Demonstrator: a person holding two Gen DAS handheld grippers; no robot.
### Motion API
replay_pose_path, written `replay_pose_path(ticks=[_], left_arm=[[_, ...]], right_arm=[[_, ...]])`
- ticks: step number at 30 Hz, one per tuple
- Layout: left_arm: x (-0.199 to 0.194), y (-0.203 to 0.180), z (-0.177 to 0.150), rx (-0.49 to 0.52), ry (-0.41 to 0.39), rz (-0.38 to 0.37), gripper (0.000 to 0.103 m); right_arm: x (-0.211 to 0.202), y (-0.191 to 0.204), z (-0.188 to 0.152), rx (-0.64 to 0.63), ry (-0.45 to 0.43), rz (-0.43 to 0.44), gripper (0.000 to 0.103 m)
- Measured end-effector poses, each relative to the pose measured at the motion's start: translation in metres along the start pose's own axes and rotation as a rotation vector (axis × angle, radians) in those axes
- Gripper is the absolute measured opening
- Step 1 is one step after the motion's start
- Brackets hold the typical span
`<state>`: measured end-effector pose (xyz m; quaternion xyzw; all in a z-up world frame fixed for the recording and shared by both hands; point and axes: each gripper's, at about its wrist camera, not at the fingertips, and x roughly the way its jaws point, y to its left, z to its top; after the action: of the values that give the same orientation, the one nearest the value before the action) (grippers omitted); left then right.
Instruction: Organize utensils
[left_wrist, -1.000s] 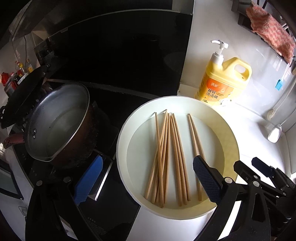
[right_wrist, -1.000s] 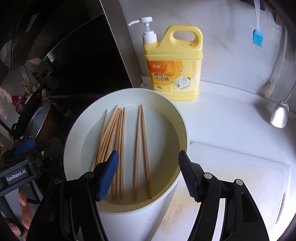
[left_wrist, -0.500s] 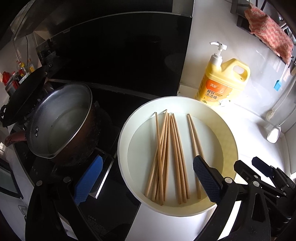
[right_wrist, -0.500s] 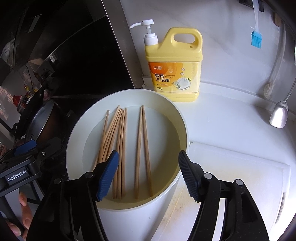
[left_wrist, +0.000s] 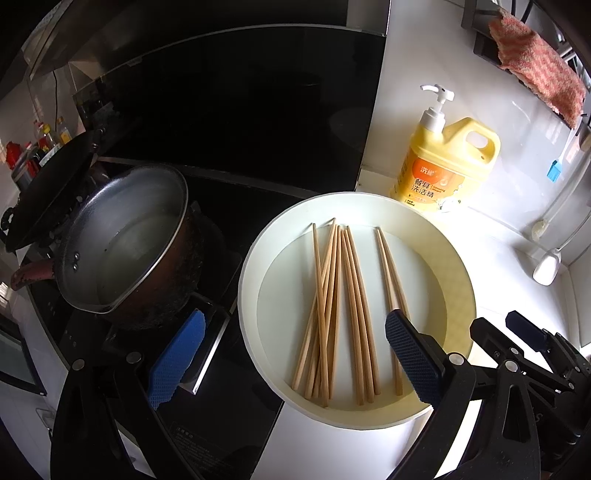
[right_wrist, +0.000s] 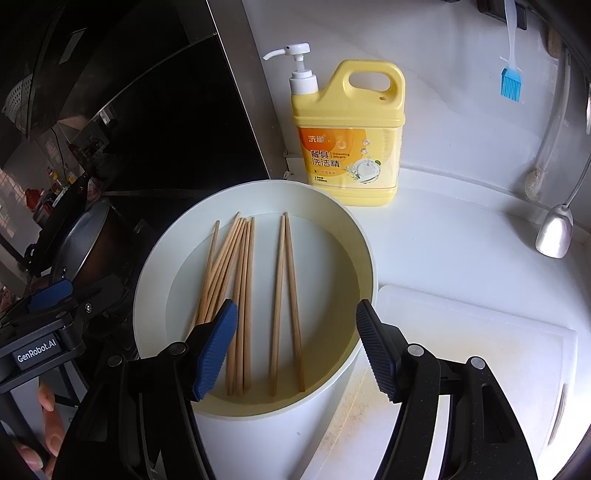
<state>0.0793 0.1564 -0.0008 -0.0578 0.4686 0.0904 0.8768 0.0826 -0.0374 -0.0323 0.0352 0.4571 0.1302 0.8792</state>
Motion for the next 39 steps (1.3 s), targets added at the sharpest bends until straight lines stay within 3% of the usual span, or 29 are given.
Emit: replay_pose_path(ticks=[39], left_arm=[[0.0018,0.0020,-0.0014,-0.004,0.010,0.064,0.097]], right_arm=[[-0.0032,0.0051,-0.0005,-0.004,-0.004,-0.017,0.064]])
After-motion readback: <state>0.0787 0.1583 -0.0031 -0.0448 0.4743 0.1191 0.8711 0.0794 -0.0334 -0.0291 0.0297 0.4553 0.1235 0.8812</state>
